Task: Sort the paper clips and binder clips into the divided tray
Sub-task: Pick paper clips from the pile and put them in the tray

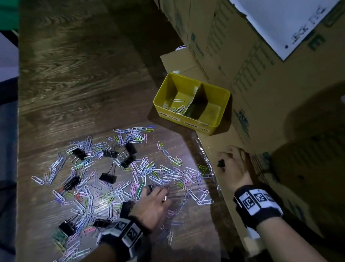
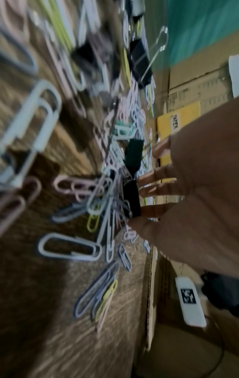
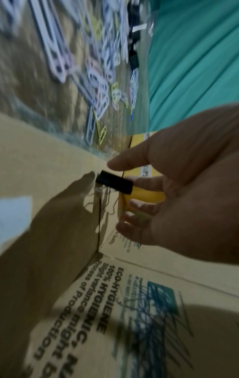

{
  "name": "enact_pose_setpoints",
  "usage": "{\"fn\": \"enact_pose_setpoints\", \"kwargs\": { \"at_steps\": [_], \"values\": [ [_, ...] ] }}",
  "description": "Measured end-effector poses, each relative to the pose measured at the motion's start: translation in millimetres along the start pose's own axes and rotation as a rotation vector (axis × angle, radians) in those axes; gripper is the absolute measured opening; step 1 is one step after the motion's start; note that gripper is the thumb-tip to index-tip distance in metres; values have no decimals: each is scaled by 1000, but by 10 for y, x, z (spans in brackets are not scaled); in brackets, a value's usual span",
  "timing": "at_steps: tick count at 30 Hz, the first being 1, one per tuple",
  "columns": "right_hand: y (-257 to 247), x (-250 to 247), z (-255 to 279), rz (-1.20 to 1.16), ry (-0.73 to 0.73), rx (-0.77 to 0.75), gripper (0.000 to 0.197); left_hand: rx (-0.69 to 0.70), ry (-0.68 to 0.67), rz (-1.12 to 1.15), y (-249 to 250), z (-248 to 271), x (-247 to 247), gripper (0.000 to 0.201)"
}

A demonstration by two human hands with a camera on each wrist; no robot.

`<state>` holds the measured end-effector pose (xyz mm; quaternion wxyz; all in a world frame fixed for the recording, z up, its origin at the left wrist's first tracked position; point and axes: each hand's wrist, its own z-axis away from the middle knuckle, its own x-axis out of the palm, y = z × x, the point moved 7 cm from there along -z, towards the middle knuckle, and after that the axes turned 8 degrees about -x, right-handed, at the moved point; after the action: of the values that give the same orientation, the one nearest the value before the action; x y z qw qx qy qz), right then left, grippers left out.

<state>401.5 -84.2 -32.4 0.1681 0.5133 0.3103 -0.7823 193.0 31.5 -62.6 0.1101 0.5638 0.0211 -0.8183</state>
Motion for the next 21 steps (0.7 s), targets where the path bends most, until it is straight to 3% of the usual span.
{"fn": "enact_pose_setpoints", "kwargs": {
  "at_steps": [3,5,7,11,14,18,21],
  "values": [
    [-234,-16,255,4,60,-100,44,-15,80,16,-152,56,-132,29],
    [-368,233,440,-25,-160,-95,58,-75,116,66,-240,-70,-269,36],
    [-439,505,582,51,-372,-78,84,-161,138,114,-319,-326,-425,48],
    [-545,659,538,-5,-303,-8,111,-400,-74,188,-534,-788,-426,87],
    [-650,686,397,-34,-292,-38,108,-406,-190,175,-484,-903,-290,91],
    [-727,676,239,-110,-282,-115,88,-233,-49,74,-207,-862,-267,68],
    [-690,662,160,-148,-276,-111,76,-174,-21,163,-88,-768,-232,45]
  ]
}}
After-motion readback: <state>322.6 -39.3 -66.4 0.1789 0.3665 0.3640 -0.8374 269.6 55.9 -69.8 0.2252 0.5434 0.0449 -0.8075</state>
